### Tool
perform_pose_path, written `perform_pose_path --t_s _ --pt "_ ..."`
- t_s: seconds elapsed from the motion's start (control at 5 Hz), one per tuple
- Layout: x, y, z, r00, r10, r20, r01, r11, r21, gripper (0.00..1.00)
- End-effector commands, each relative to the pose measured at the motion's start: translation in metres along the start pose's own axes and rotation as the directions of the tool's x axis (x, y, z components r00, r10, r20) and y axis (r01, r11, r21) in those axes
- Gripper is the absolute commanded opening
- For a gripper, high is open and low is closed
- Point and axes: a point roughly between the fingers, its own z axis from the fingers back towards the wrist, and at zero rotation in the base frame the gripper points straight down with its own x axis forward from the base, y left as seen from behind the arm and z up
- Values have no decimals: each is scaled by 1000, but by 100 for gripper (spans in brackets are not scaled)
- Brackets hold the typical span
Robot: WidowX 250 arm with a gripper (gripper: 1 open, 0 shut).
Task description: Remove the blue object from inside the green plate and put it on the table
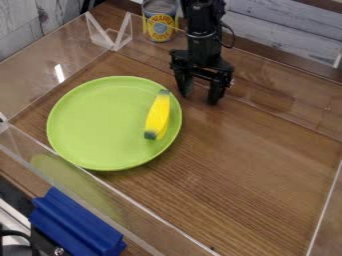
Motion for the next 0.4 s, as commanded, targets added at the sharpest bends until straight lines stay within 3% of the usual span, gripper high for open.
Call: perform_pose_path --t_s 0.0,0.2 --pt "5 1 17 999 -12 49 12 1000 11 100" --pt "5 2 17 999 -15 50 15 1000 9 0"
